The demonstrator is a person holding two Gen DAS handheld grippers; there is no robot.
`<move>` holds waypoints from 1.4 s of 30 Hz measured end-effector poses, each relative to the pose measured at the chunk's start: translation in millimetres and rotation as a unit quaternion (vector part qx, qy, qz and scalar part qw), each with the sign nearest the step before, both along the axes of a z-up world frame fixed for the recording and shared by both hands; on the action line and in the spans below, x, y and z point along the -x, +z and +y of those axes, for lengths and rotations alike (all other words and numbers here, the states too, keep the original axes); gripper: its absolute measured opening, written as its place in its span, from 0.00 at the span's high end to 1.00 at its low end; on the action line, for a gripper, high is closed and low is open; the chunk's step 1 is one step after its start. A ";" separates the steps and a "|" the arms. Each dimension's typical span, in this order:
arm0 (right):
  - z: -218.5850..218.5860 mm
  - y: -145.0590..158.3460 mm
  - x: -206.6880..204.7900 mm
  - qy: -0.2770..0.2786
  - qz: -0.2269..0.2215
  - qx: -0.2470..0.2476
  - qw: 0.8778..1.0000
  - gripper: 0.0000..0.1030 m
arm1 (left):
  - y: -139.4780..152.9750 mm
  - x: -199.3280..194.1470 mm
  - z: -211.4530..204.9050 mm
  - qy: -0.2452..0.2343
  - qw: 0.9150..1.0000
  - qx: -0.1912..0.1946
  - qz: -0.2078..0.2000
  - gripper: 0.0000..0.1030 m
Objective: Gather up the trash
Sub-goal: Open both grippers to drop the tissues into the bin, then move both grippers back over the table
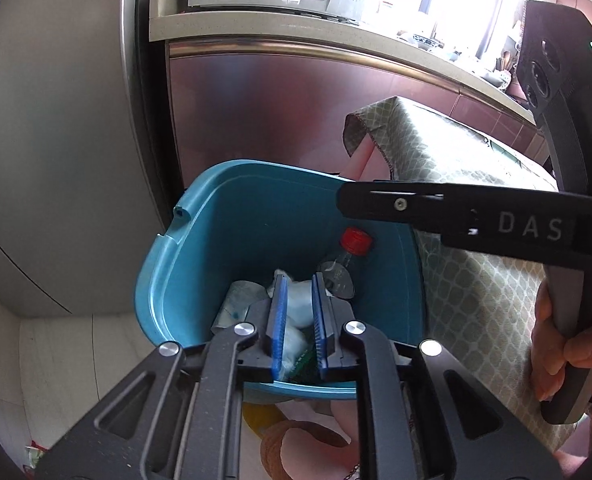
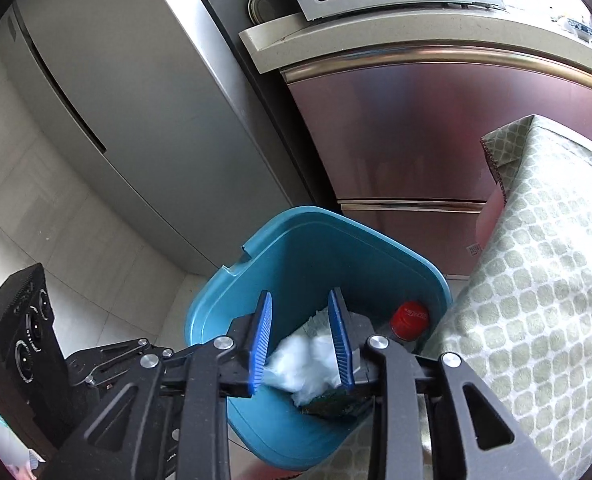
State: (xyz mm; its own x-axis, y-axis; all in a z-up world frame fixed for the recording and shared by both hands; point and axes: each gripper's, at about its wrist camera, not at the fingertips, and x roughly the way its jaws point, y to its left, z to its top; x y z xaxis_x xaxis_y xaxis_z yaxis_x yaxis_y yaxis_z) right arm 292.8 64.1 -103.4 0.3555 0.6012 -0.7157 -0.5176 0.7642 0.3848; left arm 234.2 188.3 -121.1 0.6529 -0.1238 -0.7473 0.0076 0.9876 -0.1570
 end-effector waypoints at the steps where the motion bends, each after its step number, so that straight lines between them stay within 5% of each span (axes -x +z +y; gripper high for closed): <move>1: -2.1 0.3 0.6 -0.001 0.000 -0.002 1.000 0.73 | 0.5 0.4 -0.1 -0.002 1.000 0.003 -0.002 0.88; 9: -24.1 7.0 19.3 0.000 -0.003 -0.024 1.000 0.72 | 17.9 18.2 -5.3 -0.014 0.999 0.013 -0.033 0.80; 21: -97.8 47.6 82.1 -0.007 -0.071 -0.031 0.997 0.60 | 62.0 48.9 -61.6 -0.092 0.991 0.015 -0.095 0.70; 33: -246.5 63.7 147.4 -0.131 -0.100 -0.017 0.986 0.59 | 81.2 63.6 -159.4 -0.197 0.974 0.038 -0.104 0.69; 42: -360.5 64.2 184.7 -0.257 -0.120 -0.003 0.959 0.58 | 72.0 79.1 -256.2 -0.288 0.953 0.046 -0.081 0.68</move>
